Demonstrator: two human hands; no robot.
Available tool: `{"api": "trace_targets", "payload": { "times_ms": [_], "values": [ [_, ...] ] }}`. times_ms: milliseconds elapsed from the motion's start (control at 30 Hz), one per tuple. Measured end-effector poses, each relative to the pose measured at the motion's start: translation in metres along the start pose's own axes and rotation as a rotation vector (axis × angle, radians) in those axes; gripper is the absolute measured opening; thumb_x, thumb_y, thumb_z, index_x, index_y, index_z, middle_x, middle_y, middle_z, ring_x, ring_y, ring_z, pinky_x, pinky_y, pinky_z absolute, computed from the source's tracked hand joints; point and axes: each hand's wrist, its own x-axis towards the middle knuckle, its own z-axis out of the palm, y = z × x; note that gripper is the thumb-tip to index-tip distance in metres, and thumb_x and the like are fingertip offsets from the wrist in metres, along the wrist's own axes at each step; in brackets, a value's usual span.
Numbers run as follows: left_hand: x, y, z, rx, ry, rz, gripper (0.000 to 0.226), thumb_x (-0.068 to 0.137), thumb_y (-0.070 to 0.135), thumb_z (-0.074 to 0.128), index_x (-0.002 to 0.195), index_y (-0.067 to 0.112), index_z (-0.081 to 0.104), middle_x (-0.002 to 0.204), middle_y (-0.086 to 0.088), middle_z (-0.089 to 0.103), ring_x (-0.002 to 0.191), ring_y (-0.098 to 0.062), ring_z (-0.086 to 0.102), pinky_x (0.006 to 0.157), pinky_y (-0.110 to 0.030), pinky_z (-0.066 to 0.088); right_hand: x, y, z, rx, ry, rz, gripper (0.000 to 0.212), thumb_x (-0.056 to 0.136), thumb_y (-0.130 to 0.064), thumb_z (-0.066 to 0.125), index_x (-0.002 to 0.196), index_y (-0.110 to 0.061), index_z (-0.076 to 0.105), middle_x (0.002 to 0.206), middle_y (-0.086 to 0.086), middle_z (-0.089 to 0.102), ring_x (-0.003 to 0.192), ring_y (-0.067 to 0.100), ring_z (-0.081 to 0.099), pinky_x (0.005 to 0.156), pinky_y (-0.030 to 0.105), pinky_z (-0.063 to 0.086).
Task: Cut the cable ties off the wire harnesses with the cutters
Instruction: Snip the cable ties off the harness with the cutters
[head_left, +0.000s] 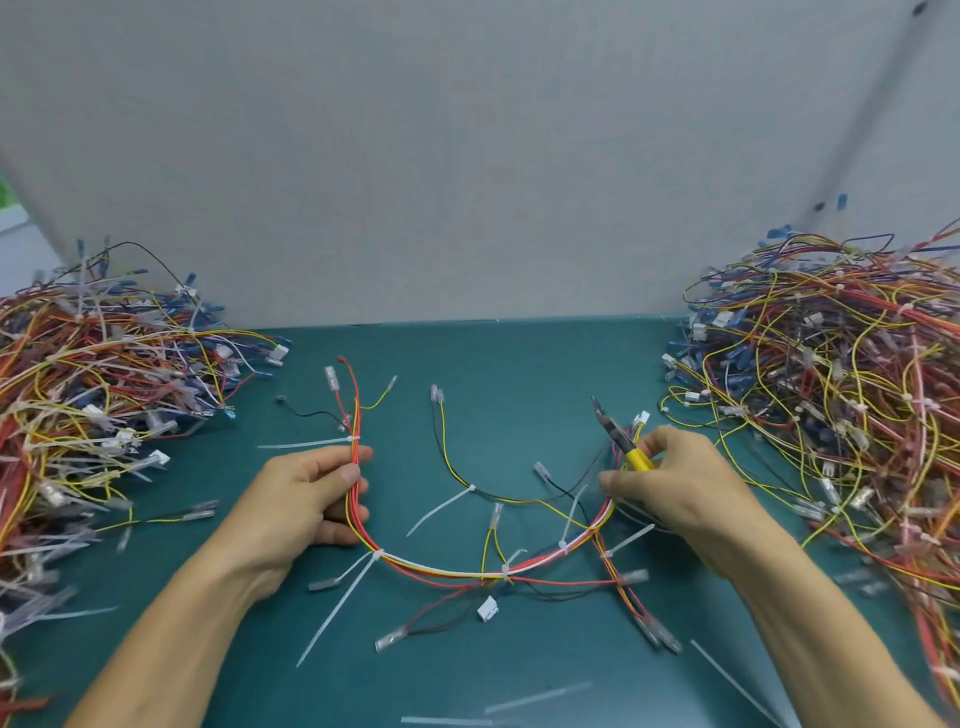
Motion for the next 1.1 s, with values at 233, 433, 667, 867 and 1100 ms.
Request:
{"api": "trace_targets", "payload": {
  "times_ms": [233, 433, 667, 867, 1100],
  "values": [
    [-0.003, 0.001, 0.001, 0.082, 0.001, 0.009, 0.024, 0.092, -0.004, 0.054, 0.099, 0.017, 0.065, 0.075, -0.008, 0.059, 0.051, -0.015, 0.063, 0.045, -0.025, 0.054, 0.005, 0.004, -0.009, 0.092, -0.085, 0.057, 0.023, 0.067, -0.017, 0.079, 0.076, -0.013, 0.058, 0.042, -0.004, 0.055, 0.041, 0.013, 0.048, 0.052, 0.024, 0.037],
    [-0.007, 0.003, -0.007, 0.278, -0.007, -0.016, 0.028, 0.086, -0.006, 0.06, 0.09, 0.019, 0.071, 0.062, -0.006, 0.062, 0.049, -0.015, 0.062, 0.042, -0.023, 0.05, 0.003, 0.002, -0.008, 0.032, -0.138, 0.014, 0.029, 0.062, -0.02, 0.083, 0.076, -0.013, 0.059, 0.058, 0.003, 0.057, 0.053, 0.021, 0.05, 0.061, 0.031, 0.04],
    [-0.01, 0.005, -0.011, 0.422, 0.017, 0.0, 0.031, 0.083, -0.002, 0.062, 0.081, 0.027, 0.074, 0.053, 0.0, 0.062, 0.046, -0.01, 0.054, 0.045, -0.024, 0.049, 0.002, 0.003, -0.014, 0.059, -0.206, 0.005, 0.017, 0.07, -0.007, 0.074, 0.081, -0.009, 0.061, 0.057, 0.01, 0.064, 0.051, 0.021, 0.055, 0.06, 0.034, 0.043],
    [-0.011, 0.006, -0.011, 0.418, 0.012, -0.008, 0.032, 0.084, -0.003, 0.062, 0.081, 0.026, 0.074, 0.052, 0.0, 0.061, 0.045, -0.009, 0.054, 0.044, -0.023, 0.048, 0.0, 0.004, -0.033, 0.154, -0.166, -0.086, 0.01, 0.078, -0.001, 0.071, 0.079, -0.005, 0.063, 0.059, 0.004, 0.06, 0.051, 0.012, 0.054, 0.051, 0.024, 0.041],
    [-0.012, 0.007, -0.011, 0.433, 0.018, -0.006, 0.032, 0.084, -0.001, 0.063, 0.082, 0.028, 0.074, 0.051, 0.002, 0.06, 0.046, -0.01, 0.053, 0.046, -0.024, 0.048, -0.004, 0.003, -0.024, -0.286, -0.183, -0.177, 0.024, 0.067, -0.028, 0.08, 0.071, -0.015, 0.061, 0.063, 0.001, 0.062, 0.059, 0.016, 0.056, 0.059, 0.029, 0.045]
  ]
}}
